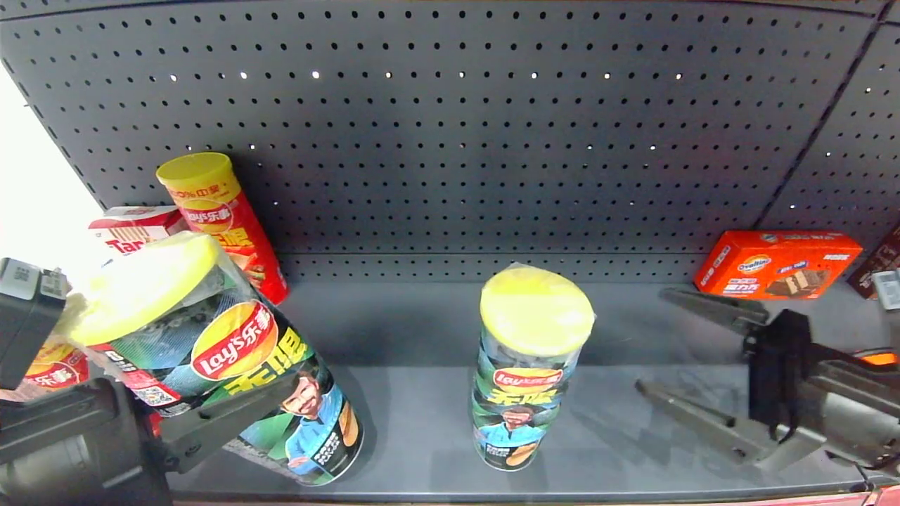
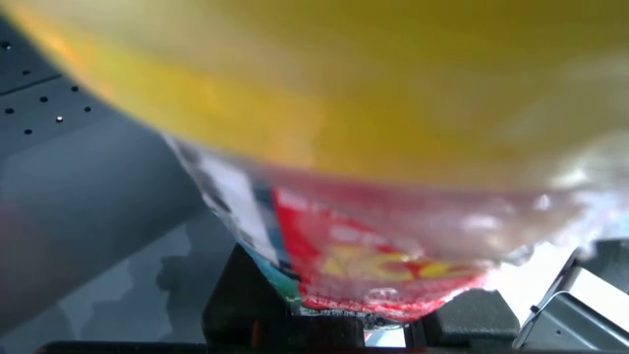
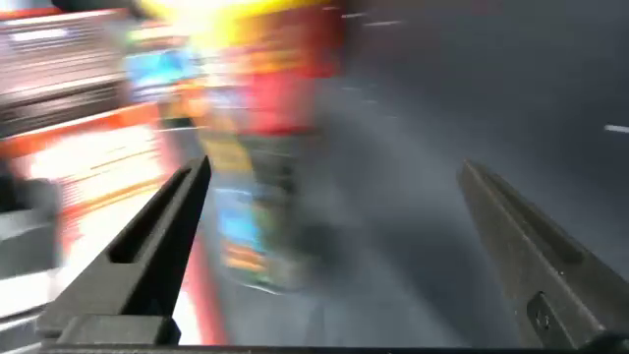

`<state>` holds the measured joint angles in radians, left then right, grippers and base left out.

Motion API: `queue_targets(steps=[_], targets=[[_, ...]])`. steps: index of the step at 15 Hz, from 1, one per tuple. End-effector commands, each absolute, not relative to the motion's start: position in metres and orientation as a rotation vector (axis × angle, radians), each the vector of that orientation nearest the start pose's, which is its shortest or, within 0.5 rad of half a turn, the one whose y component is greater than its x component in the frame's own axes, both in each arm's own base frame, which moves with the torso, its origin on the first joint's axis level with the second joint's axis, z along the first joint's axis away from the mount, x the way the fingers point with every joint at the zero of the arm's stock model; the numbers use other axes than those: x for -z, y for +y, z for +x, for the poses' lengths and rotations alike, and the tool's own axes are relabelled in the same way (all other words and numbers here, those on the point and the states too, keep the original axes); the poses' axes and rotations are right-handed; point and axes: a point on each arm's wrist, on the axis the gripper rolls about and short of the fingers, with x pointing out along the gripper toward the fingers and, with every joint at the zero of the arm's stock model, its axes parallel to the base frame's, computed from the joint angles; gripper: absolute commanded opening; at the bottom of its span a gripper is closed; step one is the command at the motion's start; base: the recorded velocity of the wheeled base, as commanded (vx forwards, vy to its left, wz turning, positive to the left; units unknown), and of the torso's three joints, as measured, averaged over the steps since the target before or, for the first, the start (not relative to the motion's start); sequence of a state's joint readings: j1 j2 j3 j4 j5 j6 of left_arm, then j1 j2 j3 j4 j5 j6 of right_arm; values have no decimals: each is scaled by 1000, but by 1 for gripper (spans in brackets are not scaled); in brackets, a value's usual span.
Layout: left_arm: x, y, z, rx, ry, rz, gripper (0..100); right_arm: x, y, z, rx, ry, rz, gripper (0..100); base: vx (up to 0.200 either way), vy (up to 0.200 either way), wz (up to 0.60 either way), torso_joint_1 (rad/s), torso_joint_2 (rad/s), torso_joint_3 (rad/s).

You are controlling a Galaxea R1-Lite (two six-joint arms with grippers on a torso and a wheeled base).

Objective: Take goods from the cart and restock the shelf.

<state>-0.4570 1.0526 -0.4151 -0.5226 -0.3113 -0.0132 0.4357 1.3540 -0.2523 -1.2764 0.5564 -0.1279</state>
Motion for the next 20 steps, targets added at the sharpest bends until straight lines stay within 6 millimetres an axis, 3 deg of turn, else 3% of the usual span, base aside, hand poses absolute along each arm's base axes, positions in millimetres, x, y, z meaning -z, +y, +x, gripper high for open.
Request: queue_targets(steps=[1,2,4,7,9,13,18,19,20], targets=[[-207,-67,120,767,115,-5,0,-203,46,124,-728,-337,-145,100,0,0,0,0,0,0],[-209,-67,120,769,110,-6,0,-193,23,95,-494,-294,-110,100,0,0,0,0,0,0],[-205,-67,119,779,121,-3,0,-173,10,64,-336,-248,-74,100,0,0,0,0,0,0],[-207,-69,120,792,111,2,0,-144,5,23,-222,-191,-53,100,0,0,0,0,0,0],[-207,-71,119,806,112,4,0,-106,3,-14,-202,-116,-30,100,0,0,0,0,0,0],[-199,-73,114,834,132,32,0,-82,3,-22,-106,-11,45,100,0,0,0,0,0,0],[-196,-73,113,836,138,40,0,-82,3,-23,-128,-59,23,100,0,0,0,0,0,0],[-197,-70,109,831,123,46,0,-75,-1,-23,72,8,-2,100,0,0,0,0,0,0],[-196,-68,106,834,117,43,0,-75,0,-23,43,10,-17,100,0,0,0,0,0,0]])
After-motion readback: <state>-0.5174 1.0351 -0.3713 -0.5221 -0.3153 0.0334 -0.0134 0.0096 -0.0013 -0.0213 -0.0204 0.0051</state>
